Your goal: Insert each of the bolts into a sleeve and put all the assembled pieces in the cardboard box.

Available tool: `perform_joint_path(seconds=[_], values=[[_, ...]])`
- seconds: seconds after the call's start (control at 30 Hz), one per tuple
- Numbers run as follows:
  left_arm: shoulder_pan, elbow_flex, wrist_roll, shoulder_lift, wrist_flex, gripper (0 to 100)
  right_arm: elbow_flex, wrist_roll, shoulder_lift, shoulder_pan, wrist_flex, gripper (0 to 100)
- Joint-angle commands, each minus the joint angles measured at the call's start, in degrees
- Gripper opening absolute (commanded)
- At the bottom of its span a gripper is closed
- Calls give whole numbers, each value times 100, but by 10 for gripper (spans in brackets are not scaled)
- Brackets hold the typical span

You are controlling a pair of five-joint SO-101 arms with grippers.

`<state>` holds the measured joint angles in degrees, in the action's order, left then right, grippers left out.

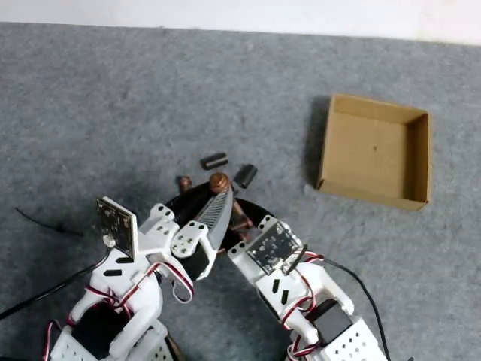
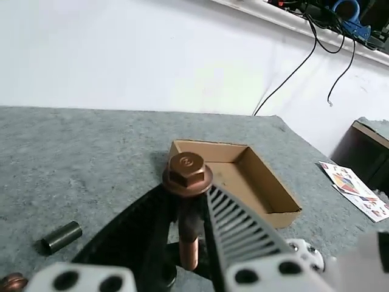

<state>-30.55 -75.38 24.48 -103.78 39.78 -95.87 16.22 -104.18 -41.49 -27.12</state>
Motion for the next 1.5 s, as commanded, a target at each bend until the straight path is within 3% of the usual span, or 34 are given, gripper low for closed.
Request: perform_joint_path(seconds=[0.0,0.57,1.1,1.47], values=[[479,382,44,-119,-44,5,-699,44,-110,-4,40,5],[532,321,35,-119,466,5,-716,44,-110,-4,40,5],[567,-787,-18,-119,440,5,-716,44,-110,22,40,5],[567,-1411,-782,-119,193,7,-708,44,-110,145,40,5]])
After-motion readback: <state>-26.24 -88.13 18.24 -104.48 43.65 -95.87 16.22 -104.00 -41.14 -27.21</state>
